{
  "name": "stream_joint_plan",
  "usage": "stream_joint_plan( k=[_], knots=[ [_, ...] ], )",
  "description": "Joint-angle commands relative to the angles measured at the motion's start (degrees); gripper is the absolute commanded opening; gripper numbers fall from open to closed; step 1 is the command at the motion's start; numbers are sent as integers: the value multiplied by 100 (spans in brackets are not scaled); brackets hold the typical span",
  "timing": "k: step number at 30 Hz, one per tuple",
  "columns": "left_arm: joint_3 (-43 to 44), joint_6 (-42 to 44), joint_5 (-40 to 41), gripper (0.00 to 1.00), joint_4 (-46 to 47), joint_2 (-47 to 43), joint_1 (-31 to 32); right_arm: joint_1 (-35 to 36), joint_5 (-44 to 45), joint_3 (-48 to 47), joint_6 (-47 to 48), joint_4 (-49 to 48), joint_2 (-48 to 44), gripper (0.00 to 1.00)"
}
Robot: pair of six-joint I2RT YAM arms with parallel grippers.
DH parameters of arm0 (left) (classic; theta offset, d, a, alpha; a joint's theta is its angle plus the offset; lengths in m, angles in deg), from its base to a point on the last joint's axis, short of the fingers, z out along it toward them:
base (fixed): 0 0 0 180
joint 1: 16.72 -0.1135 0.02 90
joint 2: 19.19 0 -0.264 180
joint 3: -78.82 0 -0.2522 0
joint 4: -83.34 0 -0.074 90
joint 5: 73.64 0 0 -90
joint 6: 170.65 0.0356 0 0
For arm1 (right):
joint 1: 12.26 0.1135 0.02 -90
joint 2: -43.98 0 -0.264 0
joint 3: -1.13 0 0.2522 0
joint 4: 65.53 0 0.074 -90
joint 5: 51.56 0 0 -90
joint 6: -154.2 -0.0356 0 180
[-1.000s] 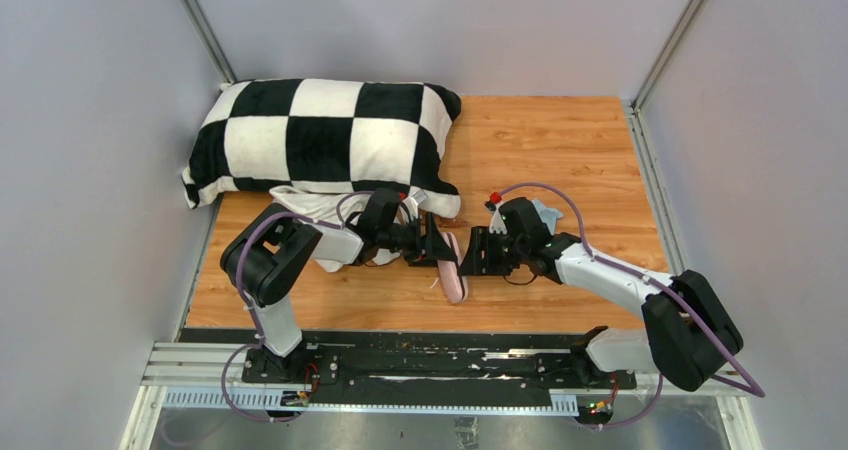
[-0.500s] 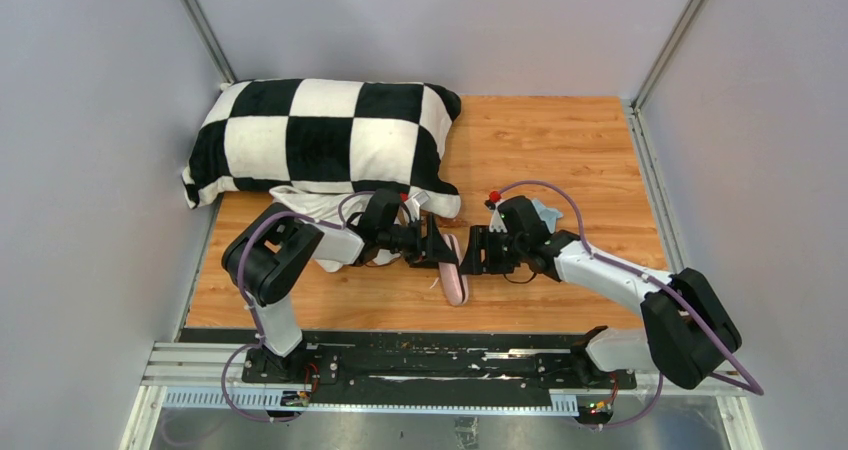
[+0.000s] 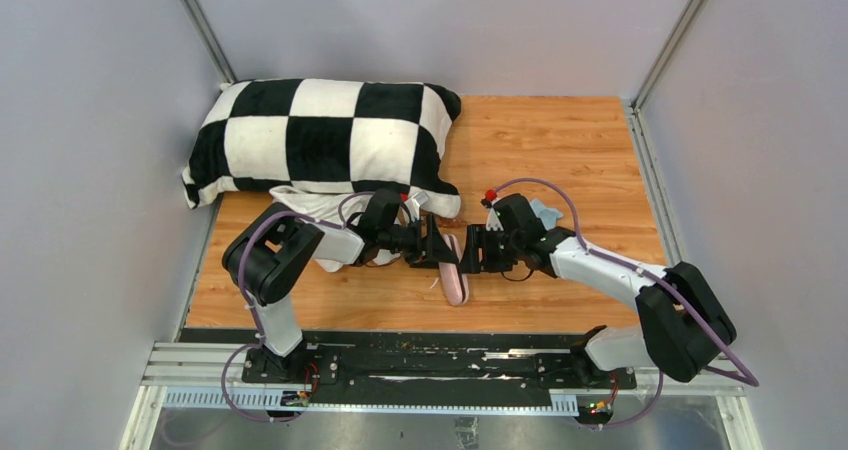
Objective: Organize the sunglasses
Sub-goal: Open the sunglasses case at the center of the board.
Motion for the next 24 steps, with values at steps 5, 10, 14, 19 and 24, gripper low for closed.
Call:
stream_joint_plan(
  k=[5, 10, 14, 19, 24],
  knots=[
    [49, 81, -182, 0, -94, 119, 55, 164, 394, 3, 57, -21, 277, 57],
    [104, 118, -301, 0, -94, 107, 57, 19, 104, 135, -39, -274, 366, 41],
    [135, 120, -316, 0, -94, 22, 59, -234, -112, 475, -152, -662, 236, 31],
    [104, 159, -361, 0, -94, -55, 57, -412, -422, 671, -164, -929, 275, 19],
    [88, 348, -608, 0, -95, -223, 64, -453, -364, 841, -233, -998, 242, 11]
  ],
)
